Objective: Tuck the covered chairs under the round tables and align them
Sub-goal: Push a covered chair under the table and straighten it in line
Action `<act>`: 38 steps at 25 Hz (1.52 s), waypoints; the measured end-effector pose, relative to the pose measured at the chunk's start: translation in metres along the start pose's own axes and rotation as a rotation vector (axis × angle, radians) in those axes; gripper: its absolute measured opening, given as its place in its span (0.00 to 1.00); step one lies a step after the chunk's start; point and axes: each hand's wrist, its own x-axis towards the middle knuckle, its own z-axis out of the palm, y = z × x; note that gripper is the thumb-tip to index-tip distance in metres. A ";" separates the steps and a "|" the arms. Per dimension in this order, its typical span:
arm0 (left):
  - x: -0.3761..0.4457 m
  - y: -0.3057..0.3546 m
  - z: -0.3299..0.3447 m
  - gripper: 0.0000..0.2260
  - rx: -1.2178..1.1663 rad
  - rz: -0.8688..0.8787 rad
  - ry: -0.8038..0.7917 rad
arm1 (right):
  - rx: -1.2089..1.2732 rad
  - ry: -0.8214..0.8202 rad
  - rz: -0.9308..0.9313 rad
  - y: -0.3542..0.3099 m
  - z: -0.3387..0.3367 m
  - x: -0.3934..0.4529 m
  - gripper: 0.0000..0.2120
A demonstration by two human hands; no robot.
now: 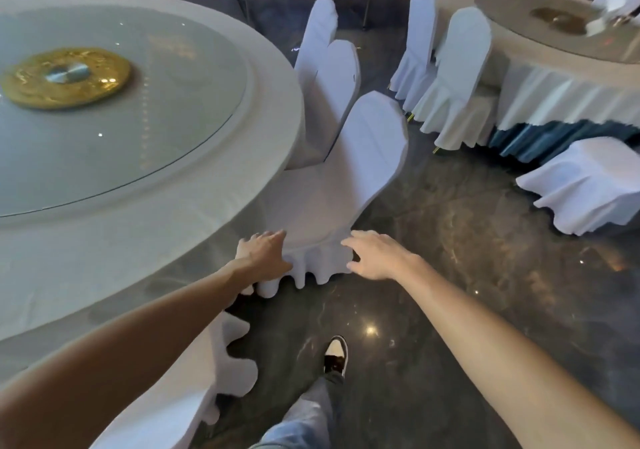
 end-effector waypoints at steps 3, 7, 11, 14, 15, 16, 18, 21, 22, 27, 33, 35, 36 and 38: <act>0.096 0.048 -0.005 0.35 -0.040 0.003 0.093 | -0.032 0.150 -0.039 0.070 -0.030 0.052 0.30; 0.201 0.121 -0.025 0.37 -0.098 -0.021 0.151 | -0.090 0.210 -0.084 0.160 -0.073 0.107 0.29; 0.289 0.172 -0.063 0.37 -0.101 -0.014 0.146 | -0.084 0.224 -0.101 0.245 -0.126 0.166 0.29; 0.352 0.197 -0.086 0.38 -0.123 -0.047 0.157 | -0.080 0.243 -0.134 0.305 -0.164 0.220 0.30; 0.372 0.204 -0.092 0.38 -0.130 -0.059 0.159 | -0.078 0.245 -0.147 0.323 -0.176 0.239 0.31; 0.392 0.212 -0.098 0.38 -0.135 -0.074 0.155 | -0.077 0.243 -0.161 0.341 -0.186 0.258 0.31; 0.435 0.231 -0.112 0.38 -0.151 -0.118 0.166 | -0.096 0.234 -0.206 0.380 -0.207 0.300 0.31; 0.491 0.259 -0.130 0.38 -0.220 -0.209 0.191 | -0.131 0.229 -0.295 0.431 -0.242 0.357 0.33; 0.508 0.270 -0.135 0.38 -0.262 -0.240 0.189 | -0.144 0.214 -0.336 0.448 -0.256 0.374 0.33; 0.582 0.314 -0.162 0.31 -0.411 -0.361 0.222 | -0.225 0.182 -0.488 0.512 -0.322 0.464 0.33; 0.663 0.313 -0.184 0.28 -0.533 -0.579 0.223 | -0.289 0.146 -0.633 0.534 -0.371 0.576 0.30; 0.697 0.298 -0.185 0.30 -0.572 -0.652 0.148 | -0.324 0.119 -0.675 0.533 -0.381 0.617 0.30; 0.717 0.287 -0.183 0.29 -0.584 -0.670 0.103 | -0.346 0.114 -0.693 0.533 -0.387 0.640 0.29; 0.757 0.265 -0.187 0.24 -0.609 -0.707 0.002 | -0.400 0.080 -0.723 0.533 -0.403 0.686 0.29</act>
